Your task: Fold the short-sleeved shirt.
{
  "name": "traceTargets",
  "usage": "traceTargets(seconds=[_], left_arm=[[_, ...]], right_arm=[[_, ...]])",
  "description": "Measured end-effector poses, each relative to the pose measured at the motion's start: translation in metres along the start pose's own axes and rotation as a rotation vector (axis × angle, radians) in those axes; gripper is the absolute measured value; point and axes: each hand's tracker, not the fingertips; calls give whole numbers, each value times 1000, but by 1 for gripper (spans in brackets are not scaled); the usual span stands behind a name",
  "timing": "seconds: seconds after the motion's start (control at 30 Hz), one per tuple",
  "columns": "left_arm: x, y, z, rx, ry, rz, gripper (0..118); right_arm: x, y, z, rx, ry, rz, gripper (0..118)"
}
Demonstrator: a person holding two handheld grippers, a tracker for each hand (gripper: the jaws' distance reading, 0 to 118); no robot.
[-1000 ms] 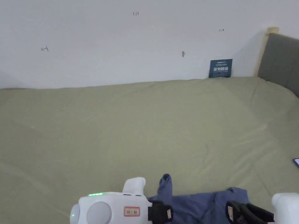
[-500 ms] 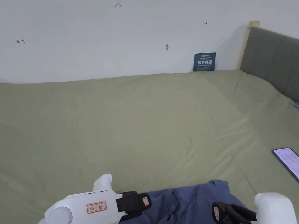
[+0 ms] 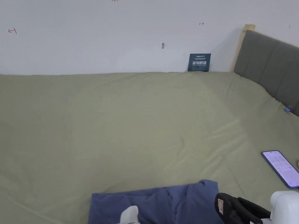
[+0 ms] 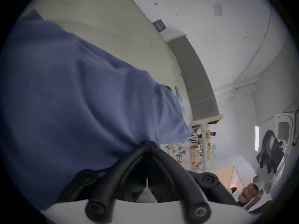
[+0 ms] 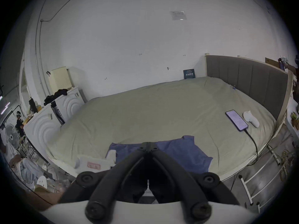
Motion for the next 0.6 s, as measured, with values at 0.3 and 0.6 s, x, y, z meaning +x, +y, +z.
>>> traceTargets(seconds=[0.3, 0.6], left_arm=[[12, 10, 34, 91, -45, 12, 0], [-49, 45, 186, 160, 148, 31, 79]], right_arm=[[-5, -2, -1, -12, 0, 5, 1], [-15, 3, -18, -31, 66, 32, 1]])
